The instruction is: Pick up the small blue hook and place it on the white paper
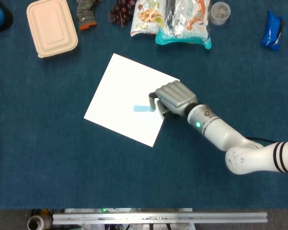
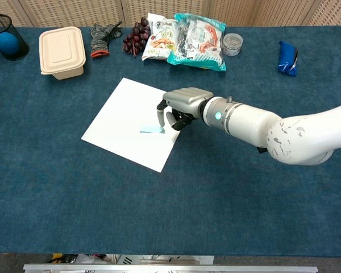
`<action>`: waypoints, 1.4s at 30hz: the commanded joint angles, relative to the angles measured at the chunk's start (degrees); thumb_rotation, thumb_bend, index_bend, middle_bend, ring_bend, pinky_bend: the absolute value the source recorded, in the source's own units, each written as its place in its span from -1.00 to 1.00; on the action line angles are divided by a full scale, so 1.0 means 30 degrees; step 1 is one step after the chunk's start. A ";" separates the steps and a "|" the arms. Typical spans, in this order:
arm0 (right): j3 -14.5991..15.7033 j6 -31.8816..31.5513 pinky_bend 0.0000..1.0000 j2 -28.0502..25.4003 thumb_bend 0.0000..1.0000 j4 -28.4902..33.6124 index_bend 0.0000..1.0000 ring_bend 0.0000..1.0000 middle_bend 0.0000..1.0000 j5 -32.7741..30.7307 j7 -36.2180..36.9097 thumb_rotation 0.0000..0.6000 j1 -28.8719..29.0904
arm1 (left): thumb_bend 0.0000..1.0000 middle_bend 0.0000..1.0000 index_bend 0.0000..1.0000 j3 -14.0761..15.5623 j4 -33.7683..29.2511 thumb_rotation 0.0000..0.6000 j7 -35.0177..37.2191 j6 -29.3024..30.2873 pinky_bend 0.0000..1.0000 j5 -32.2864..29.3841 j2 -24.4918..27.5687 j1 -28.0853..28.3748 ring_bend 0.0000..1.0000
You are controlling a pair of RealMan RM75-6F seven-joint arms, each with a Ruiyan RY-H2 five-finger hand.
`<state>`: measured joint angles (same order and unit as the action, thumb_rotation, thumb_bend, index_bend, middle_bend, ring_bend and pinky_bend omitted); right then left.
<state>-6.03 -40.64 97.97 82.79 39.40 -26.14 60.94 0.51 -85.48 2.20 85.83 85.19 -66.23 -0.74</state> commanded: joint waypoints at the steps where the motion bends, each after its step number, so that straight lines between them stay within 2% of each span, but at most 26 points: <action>1: 0.0218 -0.0135 1.00 0.0045 0.69 0.0013 -0.07 1.00 1.00 -0.0230 -0.0228 1.00 0.0097 | -0.29 -0.45 -0.44 0.0011 0.0035 1.00 0.0033 -0.0013 -0.63 0.0006 -0.0035 -0.0006 -0.42; 19: 0.0799 -0.0565 1.00 0.0585 0.69 -0.0279 -0.07 1.00 1.00 -0.1157 -0.1128 1.00 0.0544 | -0.29 -0.45 -0.44 0.0038 0.0377 1.00 0.0322 -0.0003 -0.63 -0.0013 -0.0173 -0.0096 -0.42; 26: 0.0805 -0.0732 1.00 0.0556 0.69 -0.0158 -0.07 1.00 1.00 -0.1262 -0.1198 1.00 0.0562 | -0.29 -0.45 -0.44 0.0030 0.0380 1.00 0.0342 -0.0004 -0.63 -0.0016 -0.0158 -0.0108 -0.42; 35: 0.0349 -0.0822 1.00 0.0516 0.69 -0.0103 -0.07 1.00 1.00 -0.0891 -0.0533 1.00 0.0388 | -0.29 -0.46 -0.44 0.0041 0.0406 1.00 0.0357 -0.0007 -0.63 -0.0004 -0.0154 -0.0127 -0.42; 42: 0.0560 -0.0809 1.00 0.1019 0.69 -0.0625 -0.07 1.00 1.00 -0.1056 -0.0966 1.00 0.0576 | -0.29 -0.46 -0.44 0.0052 0.0432 1.00 0.0405 0.0026 -0.63 -0.0045 -0.0132 -0.0193 -0.42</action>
<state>-4.41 -43.03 100.94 81.00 36.31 -28.94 62.60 0.67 -84.19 3.42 85.91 85.05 -66.62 -1.32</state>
